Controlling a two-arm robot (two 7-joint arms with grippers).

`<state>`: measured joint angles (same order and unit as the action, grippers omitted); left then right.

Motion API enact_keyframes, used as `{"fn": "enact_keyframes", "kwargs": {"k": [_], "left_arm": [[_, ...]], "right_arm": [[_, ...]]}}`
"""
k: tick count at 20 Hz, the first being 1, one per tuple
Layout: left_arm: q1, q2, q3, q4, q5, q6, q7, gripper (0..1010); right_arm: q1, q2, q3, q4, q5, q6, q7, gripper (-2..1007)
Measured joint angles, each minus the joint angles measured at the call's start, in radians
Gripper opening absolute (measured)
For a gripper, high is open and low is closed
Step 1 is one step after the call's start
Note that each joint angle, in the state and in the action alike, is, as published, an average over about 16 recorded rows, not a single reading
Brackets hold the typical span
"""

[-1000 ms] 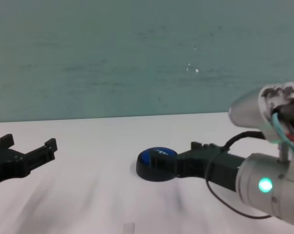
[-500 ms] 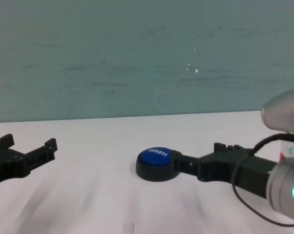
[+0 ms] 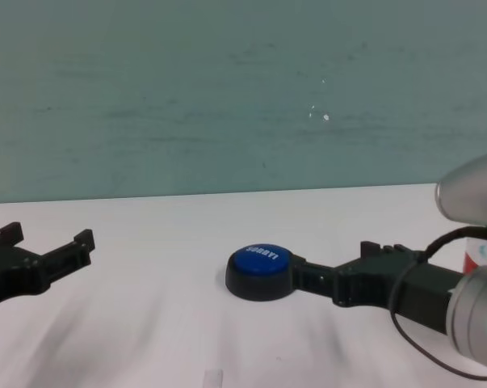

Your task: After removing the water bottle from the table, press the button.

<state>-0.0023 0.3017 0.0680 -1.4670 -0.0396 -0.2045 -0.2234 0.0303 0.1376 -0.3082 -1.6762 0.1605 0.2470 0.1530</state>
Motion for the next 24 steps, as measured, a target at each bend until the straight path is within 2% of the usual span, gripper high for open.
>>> {"fn": "enact_keyframes", "kwargs": {"k": [24], "left_arm": [[0.000, 0.000, 0.000, 0.000, 0.000, 0.000, 0.000, 1003]], "right_arm": [[0.001, -0.001, 0.000, 0.001, 0.005, -0.004, 0.003, 1003]]}}
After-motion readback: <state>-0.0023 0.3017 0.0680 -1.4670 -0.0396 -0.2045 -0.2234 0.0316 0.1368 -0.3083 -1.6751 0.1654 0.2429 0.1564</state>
